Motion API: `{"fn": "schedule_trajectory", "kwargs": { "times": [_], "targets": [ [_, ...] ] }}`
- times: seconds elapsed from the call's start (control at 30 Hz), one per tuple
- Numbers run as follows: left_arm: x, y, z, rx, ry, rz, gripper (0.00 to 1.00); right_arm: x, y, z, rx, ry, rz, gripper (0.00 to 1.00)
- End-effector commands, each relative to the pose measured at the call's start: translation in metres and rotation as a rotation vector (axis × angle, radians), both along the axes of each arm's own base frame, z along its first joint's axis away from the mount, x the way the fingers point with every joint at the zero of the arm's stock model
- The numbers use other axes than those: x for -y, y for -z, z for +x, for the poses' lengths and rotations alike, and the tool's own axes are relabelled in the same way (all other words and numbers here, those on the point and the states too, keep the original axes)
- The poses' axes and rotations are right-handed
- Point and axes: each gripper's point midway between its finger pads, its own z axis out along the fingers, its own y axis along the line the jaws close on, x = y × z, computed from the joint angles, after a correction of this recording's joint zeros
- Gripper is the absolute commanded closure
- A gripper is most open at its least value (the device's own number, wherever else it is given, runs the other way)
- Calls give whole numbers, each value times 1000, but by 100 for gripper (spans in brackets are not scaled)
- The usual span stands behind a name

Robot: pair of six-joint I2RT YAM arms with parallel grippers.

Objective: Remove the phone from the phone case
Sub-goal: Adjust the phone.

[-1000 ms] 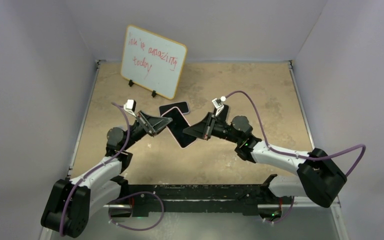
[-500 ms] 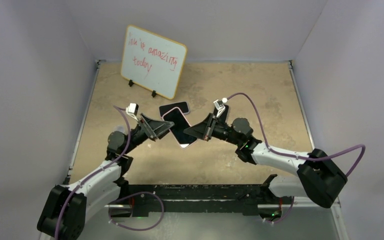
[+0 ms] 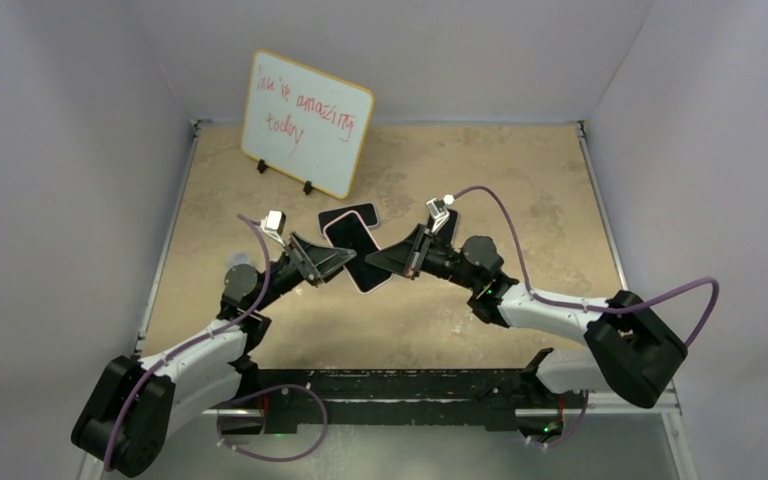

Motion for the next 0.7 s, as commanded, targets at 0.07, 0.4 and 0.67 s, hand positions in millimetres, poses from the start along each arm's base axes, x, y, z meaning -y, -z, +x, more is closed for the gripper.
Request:
{"fn": "schedule_trajectory", "kwargs": {
  "times": [0.07, 0.4, 0.67],
  "targets": [
    [-3, -18, 2, 83, -40, -31, 68, 0, -45, 1, 92, 10, 126, 100],
    [-3, -17, 5, 63, -49, -40, 100, 1, -41, 3, 89, 18, 108, 95],
    [-9, -15, 8, 20, -84, -69, 100, 16, -40, 0, 91, 54, 85, 54]
  ]
}}
